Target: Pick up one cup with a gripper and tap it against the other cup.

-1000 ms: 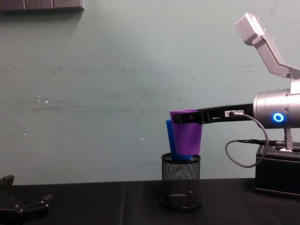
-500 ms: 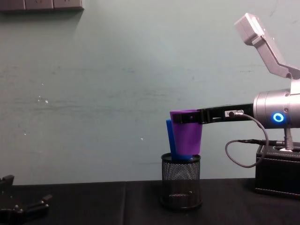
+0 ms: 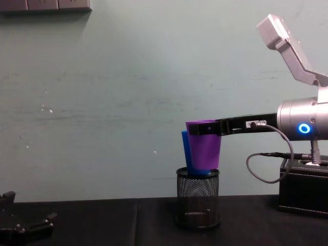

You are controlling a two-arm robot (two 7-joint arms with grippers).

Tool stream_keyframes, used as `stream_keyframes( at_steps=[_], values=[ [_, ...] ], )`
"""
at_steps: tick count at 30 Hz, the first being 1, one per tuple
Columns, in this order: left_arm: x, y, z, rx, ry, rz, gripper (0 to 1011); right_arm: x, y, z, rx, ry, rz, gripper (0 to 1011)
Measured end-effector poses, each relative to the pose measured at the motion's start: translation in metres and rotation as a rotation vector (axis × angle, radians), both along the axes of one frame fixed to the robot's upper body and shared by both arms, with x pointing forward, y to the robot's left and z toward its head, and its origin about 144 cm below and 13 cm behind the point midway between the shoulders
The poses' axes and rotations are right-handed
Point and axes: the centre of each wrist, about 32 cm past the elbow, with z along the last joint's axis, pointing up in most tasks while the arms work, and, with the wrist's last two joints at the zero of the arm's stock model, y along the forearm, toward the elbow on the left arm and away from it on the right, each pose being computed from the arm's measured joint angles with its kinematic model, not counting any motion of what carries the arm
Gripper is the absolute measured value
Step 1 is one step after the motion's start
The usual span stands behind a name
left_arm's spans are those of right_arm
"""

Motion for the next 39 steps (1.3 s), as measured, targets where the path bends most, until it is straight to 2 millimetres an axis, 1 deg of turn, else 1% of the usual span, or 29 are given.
stream_keyframes(
  at_steps=[39],
  values=[
    [0.0000, 0.0000, 0.0000, 0.000, 0.000, 0.000, 1011, 0.0000, 0.0000, 0.0000, 0.000, 0.000, 0.000, 718]
  ],
)
